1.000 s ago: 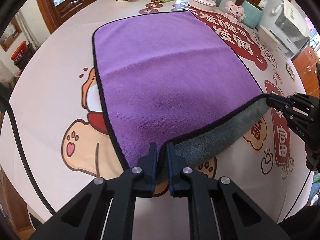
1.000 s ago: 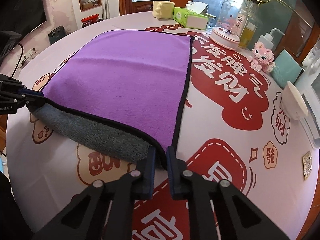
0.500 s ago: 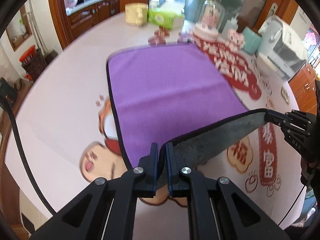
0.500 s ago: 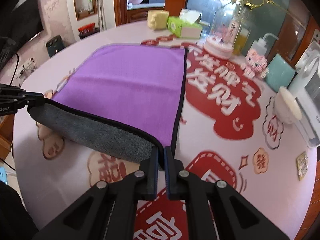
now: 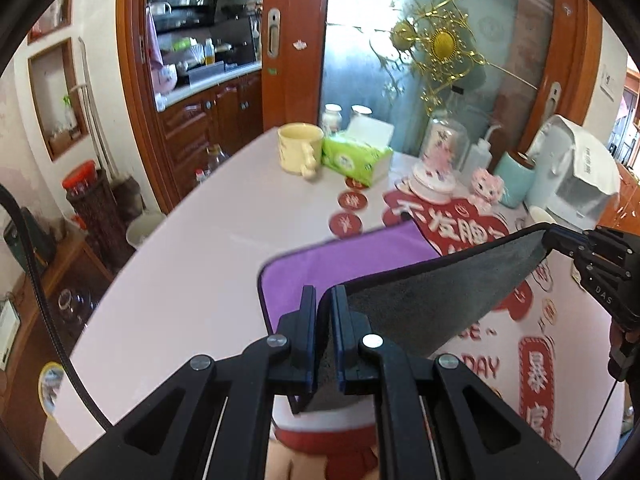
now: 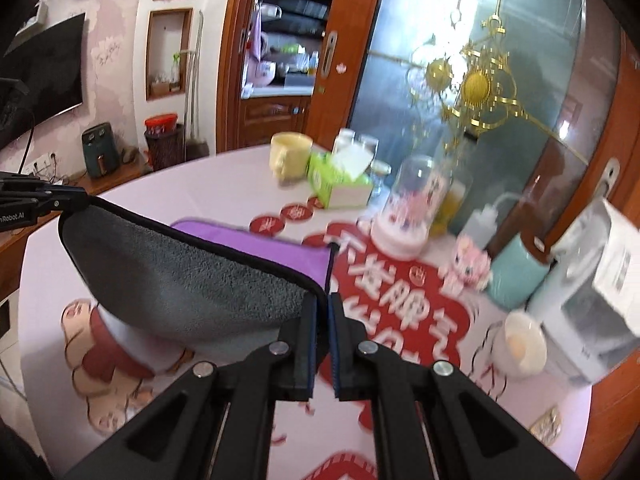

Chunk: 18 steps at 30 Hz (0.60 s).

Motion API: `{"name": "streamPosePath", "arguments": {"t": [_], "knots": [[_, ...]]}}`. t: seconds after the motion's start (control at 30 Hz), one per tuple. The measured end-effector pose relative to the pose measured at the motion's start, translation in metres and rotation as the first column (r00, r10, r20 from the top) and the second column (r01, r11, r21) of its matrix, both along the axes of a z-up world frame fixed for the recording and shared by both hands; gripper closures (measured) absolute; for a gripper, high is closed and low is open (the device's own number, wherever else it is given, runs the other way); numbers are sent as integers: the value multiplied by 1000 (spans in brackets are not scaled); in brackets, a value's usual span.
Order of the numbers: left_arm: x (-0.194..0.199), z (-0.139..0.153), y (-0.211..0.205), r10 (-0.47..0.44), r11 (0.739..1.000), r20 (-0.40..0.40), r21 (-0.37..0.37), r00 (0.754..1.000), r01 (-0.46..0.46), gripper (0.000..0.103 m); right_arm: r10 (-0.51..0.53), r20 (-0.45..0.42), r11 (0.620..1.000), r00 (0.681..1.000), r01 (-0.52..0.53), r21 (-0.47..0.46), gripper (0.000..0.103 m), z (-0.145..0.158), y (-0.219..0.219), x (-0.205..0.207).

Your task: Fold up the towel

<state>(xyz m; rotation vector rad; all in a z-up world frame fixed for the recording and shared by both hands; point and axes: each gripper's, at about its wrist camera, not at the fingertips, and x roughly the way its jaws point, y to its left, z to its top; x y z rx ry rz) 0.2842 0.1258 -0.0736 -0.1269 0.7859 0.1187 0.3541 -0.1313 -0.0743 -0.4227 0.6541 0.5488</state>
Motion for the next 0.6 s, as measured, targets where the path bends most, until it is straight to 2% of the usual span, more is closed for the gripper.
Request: {"name": "streamPosePath", "arguments": {"t": [0.17,0.37,0.57,0.6], "knots": [[26,0,18,35,999,43,14,998,-36,97,6,26,1000,1000,-6,-1,98,-5,16,26],[58,-16,33,79,996,57,32,995,-80,97,-2,56,1000,998,1,20,98,-20,35,57],[84,-39,44,142,989,42,41,989,-144,97,12,74,999,997,-15,44,96,-36,55,84],[89,-43,47,164,985,33,49,986,-165,94,17,67,999,998,-20,43,95,-39,58,88]]}}
